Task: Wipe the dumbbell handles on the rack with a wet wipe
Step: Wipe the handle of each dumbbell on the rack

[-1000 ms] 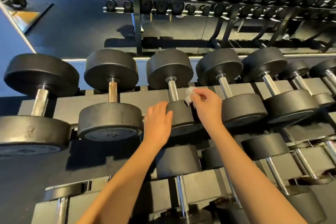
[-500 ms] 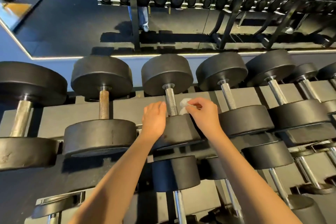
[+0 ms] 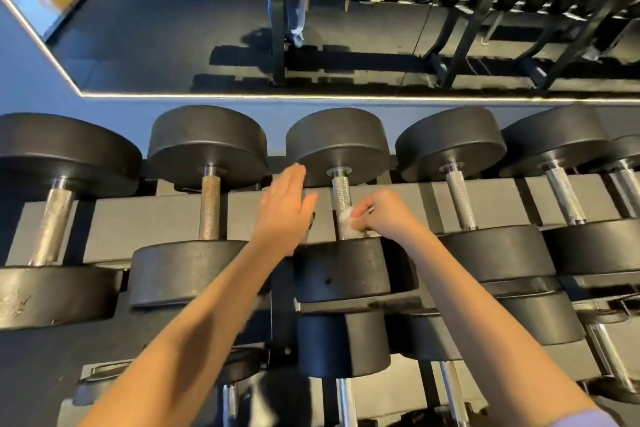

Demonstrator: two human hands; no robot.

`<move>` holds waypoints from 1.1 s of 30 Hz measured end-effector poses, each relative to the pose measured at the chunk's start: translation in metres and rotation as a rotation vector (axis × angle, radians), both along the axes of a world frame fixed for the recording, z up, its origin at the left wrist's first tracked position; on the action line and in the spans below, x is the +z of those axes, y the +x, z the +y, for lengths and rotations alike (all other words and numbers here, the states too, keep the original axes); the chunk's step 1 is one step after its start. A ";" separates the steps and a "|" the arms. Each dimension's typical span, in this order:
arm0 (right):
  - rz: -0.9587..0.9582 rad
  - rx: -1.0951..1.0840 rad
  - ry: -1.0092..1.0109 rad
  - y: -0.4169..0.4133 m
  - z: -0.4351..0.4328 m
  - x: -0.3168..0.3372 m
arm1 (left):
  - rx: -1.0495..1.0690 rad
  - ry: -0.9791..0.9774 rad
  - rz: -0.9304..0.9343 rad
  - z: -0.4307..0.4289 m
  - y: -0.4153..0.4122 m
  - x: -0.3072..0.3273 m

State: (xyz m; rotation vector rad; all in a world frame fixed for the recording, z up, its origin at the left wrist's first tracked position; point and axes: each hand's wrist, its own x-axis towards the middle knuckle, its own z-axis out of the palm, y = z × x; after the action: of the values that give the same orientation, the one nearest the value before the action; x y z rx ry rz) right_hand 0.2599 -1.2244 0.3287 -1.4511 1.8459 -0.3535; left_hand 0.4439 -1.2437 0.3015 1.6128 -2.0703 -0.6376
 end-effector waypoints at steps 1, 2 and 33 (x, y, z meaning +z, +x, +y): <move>0.015 0.017 0.011 0.000 -0.001 0.000 | 0.007 -0.025 -0.009 -0.007 0.001 0.002; 0.030 0.030 0.016 0.000 -0.002 0.000 | 0.010 -0.033 -0.017 -0.012 0.001 0.005; -0.004 -0.152 -0.254 0.010 -0.037 -0.011 | 0.046 0.000 0.173 -0.022 -0.004 0.006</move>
State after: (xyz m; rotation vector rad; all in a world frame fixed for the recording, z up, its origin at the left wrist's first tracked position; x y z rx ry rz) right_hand 0.2698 -1.2616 0.3175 -1.4760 1.9689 -0.6861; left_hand 0.4396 -1.2657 0.3079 1.5423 -1.9040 -0.7339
